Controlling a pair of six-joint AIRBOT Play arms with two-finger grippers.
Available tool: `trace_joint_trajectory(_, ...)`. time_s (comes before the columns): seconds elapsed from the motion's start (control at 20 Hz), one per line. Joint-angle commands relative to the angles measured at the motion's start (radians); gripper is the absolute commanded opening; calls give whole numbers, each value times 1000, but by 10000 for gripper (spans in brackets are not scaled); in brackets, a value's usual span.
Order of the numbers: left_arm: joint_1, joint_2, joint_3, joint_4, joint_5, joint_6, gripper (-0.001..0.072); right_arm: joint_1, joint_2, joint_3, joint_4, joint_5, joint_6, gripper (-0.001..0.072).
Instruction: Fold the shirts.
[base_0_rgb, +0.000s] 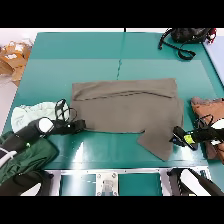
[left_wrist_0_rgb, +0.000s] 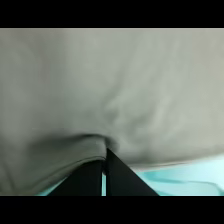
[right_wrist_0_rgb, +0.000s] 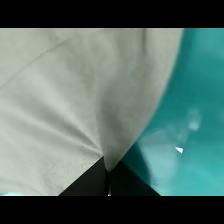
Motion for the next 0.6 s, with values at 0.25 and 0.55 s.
trace_joint_trajectory(0.25, 139, -1, 156, 142, -282, 125, 29, 0, 67, 110, -44, 156, 64, 17)
trace_joint_trajectory(0.55, 139, -106, 362, 122, -255, 171, 29, 1, 27, 380, 123, 101, 55, 17)
